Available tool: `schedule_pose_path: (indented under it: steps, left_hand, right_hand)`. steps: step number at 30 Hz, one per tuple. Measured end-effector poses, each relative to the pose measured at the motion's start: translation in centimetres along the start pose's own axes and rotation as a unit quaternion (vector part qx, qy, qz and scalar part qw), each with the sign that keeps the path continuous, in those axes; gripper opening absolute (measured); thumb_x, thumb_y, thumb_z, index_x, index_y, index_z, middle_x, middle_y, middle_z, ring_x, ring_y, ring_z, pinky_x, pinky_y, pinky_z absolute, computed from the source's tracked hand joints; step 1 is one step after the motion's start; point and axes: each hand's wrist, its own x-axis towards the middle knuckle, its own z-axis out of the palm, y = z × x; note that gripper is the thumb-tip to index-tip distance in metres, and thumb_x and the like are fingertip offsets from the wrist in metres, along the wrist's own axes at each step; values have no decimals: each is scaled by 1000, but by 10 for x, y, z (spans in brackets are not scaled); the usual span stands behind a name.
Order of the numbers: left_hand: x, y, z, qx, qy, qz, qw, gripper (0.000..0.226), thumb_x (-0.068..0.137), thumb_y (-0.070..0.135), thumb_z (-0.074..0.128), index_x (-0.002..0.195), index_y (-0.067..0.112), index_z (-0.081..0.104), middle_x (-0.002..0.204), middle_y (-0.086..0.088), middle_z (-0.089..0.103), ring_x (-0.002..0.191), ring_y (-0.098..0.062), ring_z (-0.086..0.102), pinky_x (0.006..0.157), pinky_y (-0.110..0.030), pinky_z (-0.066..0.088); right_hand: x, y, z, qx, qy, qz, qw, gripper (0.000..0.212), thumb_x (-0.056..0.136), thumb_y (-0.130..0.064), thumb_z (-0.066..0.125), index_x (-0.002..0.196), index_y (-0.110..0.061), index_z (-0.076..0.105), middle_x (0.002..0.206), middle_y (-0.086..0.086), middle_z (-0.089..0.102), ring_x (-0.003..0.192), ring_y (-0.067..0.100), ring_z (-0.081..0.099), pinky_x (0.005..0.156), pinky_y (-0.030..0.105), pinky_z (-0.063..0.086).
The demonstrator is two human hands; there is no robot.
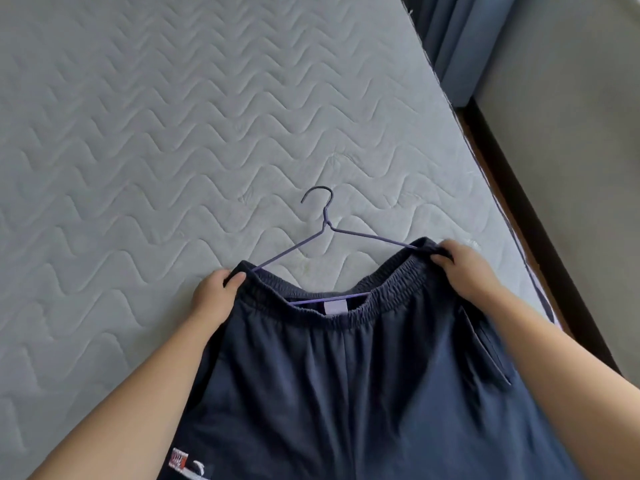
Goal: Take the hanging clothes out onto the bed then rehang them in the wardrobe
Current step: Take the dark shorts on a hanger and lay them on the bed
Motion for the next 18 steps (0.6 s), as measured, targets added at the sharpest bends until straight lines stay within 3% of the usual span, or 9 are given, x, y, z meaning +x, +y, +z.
schedule_pose_path:
  steps: [8, 11, 14, 18]
  left_hand:
    - [27, -18, 15, 4, 45, 19, 999, 34, 92, 34, 47, 103, 5, 60, 104, -16, 64, 97, -34, 56, 78, -36, 40]
    - [18, -11, 4, -56, 30, 30, 998, 24, 92, 29, 48, 85, 8, 58, 83, -8, 61, 83, -27, 53, 70, -32, 36]
    - [11, 0, -17, -78, 80, 64, 992, 26, 91, 26, 51, 70, 11, 48, 63, 2, 49, 71, -24, 46, 64, -32, 32]
    - [25, 8, -26, -91, 112, 75, 987, 22, 90, 26, 53, 81, 6, 53, 75, -7, 55, 76, -26, 49, 69, -31, 34]
  right_hand:
    - [41, -6, 20, 3, 17, -13, 1000, 20, 93, -19, 48, 106, -5, 56, 109, 20, 59, 103, 33, 52, 78, 30, 31]
    - [31, -15, 2, 19, 14, -30, 999, 17, 92, -18, 49, 104, -7, 56, 98, 9, 57, 100, 29, 53, 76, 28, 30]
    - [23, -28, -18, 64, 61, -67, 994, 7, 91, -14, 51, 96, -10, 55, 91, 6, 54, 88, 20, 48, 73, 26, 28]
    - [25, -27, -17, 93, 88, -42, 991, 3, 91, -15, 52, 89, -16, 50, 86, 8, 54, 85, 23, 49, 68, 25, 26]
